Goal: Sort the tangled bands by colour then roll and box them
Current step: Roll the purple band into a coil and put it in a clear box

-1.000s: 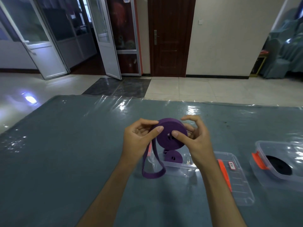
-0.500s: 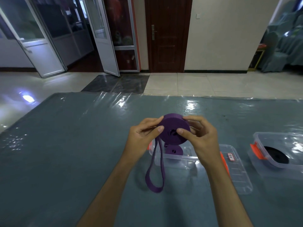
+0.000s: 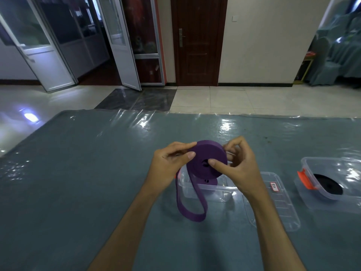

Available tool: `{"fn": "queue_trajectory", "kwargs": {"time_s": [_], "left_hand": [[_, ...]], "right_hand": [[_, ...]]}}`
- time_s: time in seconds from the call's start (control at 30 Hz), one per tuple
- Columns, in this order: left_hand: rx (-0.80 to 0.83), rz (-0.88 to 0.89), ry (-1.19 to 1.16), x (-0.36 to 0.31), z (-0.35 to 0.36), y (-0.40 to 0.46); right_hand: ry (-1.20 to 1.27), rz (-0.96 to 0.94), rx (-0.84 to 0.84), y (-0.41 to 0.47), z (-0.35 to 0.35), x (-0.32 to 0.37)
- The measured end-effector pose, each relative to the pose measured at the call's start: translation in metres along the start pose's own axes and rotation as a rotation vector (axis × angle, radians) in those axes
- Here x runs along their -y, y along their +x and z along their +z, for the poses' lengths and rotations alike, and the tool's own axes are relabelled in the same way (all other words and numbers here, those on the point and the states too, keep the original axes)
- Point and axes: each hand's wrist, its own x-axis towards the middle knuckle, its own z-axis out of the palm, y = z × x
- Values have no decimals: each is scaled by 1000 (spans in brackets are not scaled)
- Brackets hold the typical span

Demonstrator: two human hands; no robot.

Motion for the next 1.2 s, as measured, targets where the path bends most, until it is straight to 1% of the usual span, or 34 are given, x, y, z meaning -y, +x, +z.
{"fn": "queue_trajectory", "kwargs": {"time_s": [0.07,0.13,0.17,0.23,0.3,0.33,0.43,0.5,0.6,0.67,0.8,0.83,0.9,0.97,1.03,1.17,1.2], "left_hand": [[-91,23,4,-3,3,2],[-140,23,-23,-1,7,3],[-131,15,-39,1,6,3],[-61,-12,-53,6,3,3],[3,-27,-48,8,1,5],[6,-14,-44,7,1,7],[-90,33,-53,6,2,12],[-141,55,-48,9,5,10],[-71,34,-36,14,7,7],[-50,6,-32,13,6,10],[-208,49,47,14,7,21],[-216,60,33,15,8,22],[-164,54,3,20,8,22],[-72,19,-8,21,5,22],[-27,11,17,21,2,24],[-161,50,99,20,4,27],[-165,60,95,22,5,27]], "right_hand": [[16,35,47,1,1,-4],[36,26,46,3,1,-3],[28,-6,30,5,0,-2],[19,-55,-15,9,0,-2],[21,-30,-41,11,-1,-7],[19,-1,-33,12,-1,-10],[83,67,17,13,-2,-15],[86,63,2,17,-4,-12],[62,-13,-46,23,-8,-12],[66,11,-48,24,-9,-14],[35,89,68,27,-9,-20],[40,94,79,27,-9,-19],[38,53,41,30,-11,-17],[36,6,-10,32,-14,-17],[36,30,-6,33,-17,-22],[77,141,49,33,-17,-32],[104,153,46,33,-17,-33]]}}
